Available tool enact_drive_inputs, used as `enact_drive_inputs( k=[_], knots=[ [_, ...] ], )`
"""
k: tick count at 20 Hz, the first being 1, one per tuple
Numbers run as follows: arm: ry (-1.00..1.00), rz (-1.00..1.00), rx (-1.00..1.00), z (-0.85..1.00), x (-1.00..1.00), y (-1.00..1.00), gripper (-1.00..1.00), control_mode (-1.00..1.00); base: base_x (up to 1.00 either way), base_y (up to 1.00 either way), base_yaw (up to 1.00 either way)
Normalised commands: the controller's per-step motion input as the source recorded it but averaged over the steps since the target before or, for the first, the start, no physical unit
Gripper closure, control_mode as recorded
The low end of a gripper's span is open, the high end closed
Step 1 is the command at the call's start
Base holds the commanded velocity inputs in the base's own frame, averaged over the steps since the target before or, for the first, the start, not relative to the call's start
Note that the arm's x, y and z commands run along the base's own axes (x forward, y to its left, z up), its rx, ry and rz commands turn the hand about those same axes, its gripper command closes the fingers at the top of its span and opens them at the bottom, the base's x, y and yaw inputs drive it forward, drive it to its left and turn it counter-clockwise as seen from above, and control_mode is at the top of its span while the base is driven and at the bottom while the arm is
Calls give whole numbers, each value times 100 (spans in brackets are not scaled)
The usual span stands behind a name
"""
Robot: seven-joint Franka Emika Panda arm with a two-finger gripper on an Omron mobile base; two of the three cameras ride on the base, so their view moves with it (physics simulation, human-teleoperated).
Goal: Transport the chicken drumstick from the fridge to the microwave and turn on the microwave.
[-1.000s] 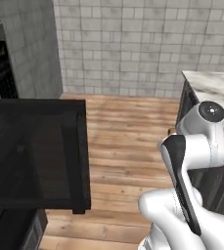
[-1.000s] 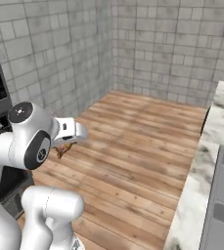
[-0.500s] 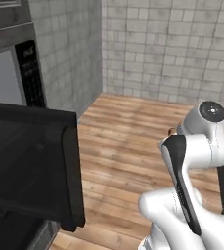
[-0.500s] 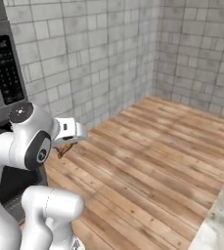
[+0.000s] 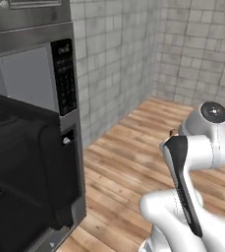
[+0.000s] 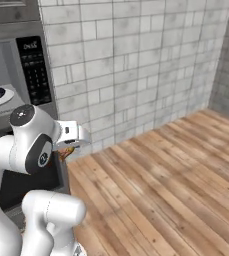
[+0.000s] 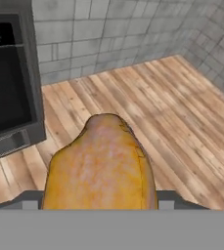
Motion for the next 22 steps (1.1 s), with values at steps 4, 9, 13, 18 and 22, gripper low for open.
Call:
enact_drive_inputs(
  k=[4,9,13,18,22],
  knots=[
    [0,0,0,0,0,0,100,100,40,-29,47],
    [0,0,0,0,0,0,100,100,46,-20,46],
    [0,0,0,0,0,0,100,100,47,-12,44],
    [0,0,0,0,0,0,100,100,51,-6,35],
    [0,0,0,0,0,0,100,100,57,0,24]
  ],
)
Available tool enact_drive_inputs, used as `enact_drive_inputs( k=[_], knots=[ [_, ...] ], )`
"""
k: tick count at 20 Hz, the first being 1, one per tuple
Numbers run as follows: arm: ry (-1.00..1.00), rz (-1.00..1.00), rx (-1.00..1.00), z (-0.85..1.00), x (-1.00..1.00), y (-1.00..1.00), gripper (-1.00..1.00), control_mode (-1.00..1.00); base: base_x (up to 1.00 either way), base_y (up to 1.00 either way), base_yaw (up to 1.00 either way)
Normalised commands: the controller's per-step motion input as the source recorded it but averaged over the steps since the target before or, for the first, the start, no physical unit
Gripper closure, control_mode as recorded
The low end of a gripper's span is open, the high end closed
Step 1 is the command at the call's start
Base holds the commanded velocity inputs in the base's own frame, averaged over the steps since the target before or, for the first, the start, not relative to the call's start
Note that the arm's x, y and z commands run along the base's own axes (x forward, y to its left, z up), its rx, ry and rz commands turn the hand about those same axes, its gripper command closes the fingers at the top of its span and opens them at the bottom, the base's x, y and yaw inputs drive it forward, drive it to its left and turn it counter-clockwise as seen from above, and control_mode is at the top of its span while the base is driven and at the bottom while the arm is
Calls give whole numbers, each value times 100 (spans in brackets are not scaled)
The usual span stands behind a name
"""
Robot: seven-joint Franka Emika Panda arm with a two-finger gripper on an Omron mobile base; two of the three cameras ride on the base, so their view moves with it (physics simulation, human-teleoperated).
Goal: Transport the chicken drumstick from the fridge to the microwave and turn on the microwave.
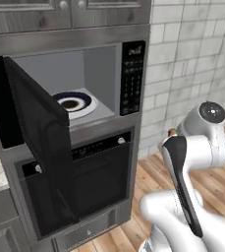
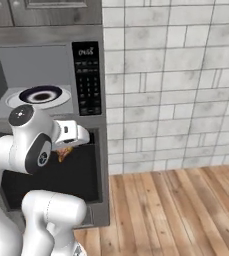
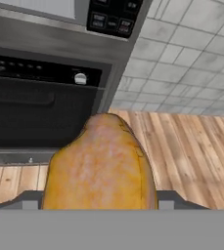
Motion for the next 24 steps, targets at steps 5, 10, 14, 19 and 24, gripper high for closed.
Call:
enact_drive_inputs(
  k=[5,10,14,19,24],
  knots=[
    [0,0,0,0,0,0,100,100,45,-4,24],
    [0,0,0,0,0,0,100,100,30,-14,32],
    [0,0,0,0,0,0,100,100,35,-18,34],
    [0,0,0,0,0,0,100,100,41,-29,32],
    [0,0,0,0,0,0,100,100,33,-31,31]
  ],
)
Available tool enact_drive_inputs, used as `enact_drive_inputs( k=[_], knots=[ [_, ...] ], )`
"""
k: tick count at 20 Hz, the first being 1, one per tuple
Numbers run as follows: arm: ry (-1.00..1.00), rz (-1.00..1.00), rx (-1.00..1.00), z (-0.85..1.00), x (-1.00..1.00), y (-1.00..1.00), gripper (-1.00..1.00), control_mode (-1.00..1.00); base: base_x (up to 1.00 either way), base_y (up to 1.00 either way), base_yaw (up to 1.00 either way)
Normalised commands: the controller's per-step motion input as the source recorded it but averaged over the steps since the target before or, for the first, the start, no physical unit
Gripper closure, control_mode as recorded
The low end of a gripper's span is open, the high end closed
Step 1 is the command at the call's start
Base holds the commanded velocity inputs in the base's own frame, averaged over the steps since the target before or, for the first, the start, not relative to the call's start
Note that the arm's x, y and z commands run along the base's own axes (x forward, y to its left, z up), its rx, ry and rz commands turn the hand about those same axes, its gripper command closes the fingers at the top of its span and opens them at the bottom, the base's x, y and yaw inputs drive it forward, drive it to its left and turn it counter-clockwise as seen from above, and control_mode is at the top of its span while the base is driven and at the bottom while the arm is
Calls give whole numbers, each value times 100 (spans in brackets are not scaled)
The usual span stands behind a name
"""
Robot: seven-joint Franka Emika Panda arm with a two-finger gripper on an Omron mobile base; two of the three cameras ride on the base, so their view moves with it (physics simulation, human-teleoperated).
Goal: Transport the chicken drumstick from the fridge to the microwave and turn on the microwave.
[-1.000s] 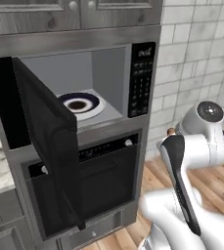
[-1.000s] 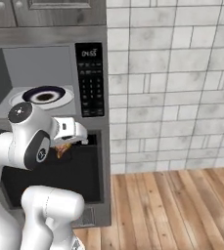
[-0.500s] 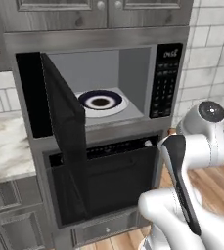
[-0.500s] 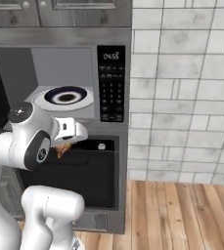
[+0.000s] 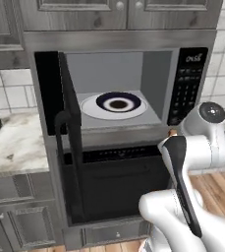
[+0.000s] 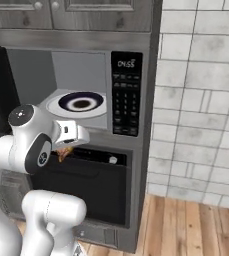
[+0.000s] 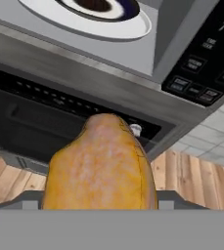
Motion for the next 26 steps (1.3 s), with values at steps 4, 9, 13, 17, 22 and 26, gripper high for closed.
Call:
enact_drive_inputs(
  k=[4,9,13,17,22,26],
  knots=[
    [0,0,0,0,0,0,100,100,35,-23,31],
    [0,0,0,0,0,0,100,100,43,-20,26],
    [0,0,0,0,0,0,100,100,41,-20,17],
    [0,0,0,0,0,0,100,100,36,-15,13],
    [0,0,0,0,0,0,100,100,27,-6,7],
    [-1,1,0,0,3,0,100,-100,10,0,3]
  ],
)
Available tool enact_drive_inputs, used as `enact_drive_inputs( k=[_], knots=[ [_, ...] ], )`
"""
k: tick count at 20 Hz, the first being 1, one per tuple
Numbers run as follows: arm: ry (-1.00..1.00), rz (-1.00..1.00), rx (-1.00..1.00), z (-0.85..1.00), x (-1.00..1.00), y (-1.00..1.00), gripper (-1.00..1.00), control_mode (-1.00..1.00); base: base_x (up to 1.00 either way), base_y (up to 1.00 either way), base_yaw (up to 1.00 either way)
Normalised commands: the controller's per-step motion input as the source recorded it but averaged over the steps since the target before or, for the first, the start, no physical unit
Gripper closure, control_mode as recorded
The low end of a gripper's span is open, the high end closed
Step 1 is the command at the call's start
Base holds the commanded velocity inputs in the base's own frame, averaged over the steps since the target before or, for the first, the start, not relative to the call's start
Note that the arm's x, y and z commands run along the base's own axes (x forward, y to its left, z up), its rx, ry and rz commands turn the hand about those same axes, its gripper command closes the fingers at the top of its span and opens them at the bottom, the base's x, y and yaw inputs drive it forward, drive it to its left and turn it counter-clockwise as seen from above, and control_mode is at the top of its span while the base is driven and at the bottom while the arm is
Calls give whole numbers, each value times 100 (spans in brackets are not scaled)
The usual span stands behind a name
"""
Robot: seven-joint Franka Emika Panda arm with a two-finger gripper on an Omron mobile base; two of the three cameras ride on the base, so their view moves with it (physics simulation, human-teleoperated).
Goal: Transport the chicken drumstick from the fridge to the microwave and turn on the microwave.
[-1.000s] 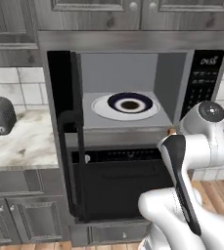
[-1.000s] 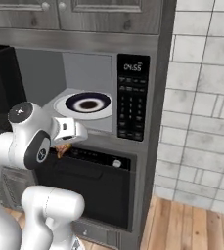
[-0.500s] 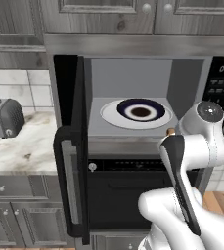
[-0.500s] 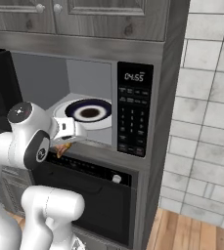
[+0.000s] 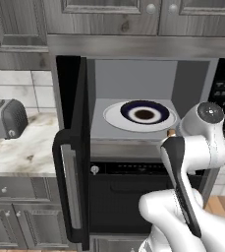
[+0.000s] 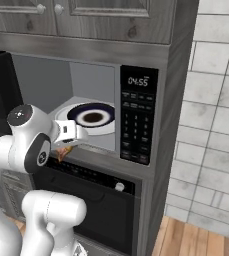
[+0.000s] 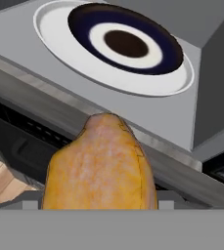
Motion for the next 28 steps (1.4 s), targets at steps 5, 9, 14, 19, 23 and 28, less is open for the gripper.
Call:
enact_drive_inputs(
  k=[5,9,14,19,23,28],
  knots=[
    [-12,1,0,0,24,0,100,-100,0,0,0],
    [-18,0,0,0,38,0,100,-100,0,0,0],
    [-13,0,0,0,58,0,100,-100,0,0,0],
    [-4,0,0,15,58,0,100,-100,0,0,0],
    [0,0,0,36,54,0,100,-100,0,0,0],
    [1,0,0,34,53,0,100,-100,0,0,0]
  ],
)
